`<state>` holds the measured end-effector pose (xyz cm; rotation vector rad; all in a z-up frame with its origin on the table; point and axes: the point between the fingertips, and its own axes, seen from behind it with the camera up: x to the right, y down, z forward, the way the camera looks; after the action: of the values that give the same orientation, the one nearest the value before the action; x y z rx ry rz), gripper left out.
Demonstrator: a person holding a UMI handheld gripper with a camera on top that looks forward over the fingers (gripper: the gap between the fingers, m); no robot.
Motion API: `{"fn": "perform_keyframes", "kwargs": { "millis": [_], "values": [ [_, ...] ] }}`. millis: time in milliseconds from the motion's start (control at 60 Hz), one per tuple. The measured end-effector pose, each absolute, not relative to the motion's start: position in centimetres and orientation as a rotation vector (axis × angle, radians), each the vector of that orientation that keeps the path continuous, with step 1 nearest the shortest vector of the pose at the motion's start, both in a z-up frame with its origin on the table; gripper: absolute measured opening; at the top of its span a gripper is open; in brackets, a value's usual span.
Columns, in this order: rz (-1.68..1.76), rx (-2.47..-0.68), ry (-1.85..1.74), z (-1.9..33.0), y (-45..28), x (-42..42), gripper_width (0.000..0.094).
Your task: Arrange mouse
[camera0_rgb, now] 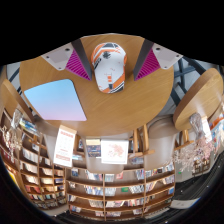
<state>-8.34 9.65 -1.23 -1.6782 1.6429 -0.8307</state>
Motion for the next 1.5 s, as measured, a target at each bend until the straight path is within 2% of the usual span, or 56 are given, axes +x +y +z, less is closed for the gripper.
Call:
{"fn": "perform_keyframes", "kwargs": {
  "millis": [50,67,100,167,267,417,517,617,750,917,1017,1100,1133,1200,1233,1300,1500],
  "values": [
    [-0.832,-1.669,1.651,-1.2,9.5,-8.2,0.0793],
    [-0.836,-1.665,1.659,-1.2,9.3,-8.2,0.0728],
    [-0.846,-1.663,1.667,-1.2,9.0,-8.1,0.0478],
    [-0.820,-1.663,1.683,-1.0,9.0,-8.4,0.0443],
    [-0.779,-1.659,1.664,0.5,9.0,-8.8,0.0441],
    [-0.806,-1.577,1.608,7.1,5.9,-7.1,0.0440],
    [-0.883,-1.511,1.605,11.0,0.9,-3.8,0.0441],
    [-0.943,-1.497,1.656,11.3,-4.8,-0.2,0.0445],
    [-0.966,-1.505,1.738,6.9,-11.0,3.7,0.0441],
    [-0.904,-1.551,1.807,1.1,-13.8,4.9,0.0452],
    [-0.883,-1.560,1.838,-0.9,-14.4,4.7,0.0477],
    [-0.887,-1.538,1.834,-1.0,-14.4,4.8,0.0540],
    [-0.886,-1.525,1.840,-0.8,-14.4,4.8,0.0598],
    [-0.911,-1.511,1.852,-0.1,-14.6,4.5,0.0777],
    [-0.928,-1.503,1.857,0.6,-14.8,4.2,0.0820],
    [-0.952,-1.499,1.849,2.7,-14.7,3.1,0.0853],
    [-1.031,-1.515,1.779,10.2,-12.1,-5.9,0.0853]
  ]
}}
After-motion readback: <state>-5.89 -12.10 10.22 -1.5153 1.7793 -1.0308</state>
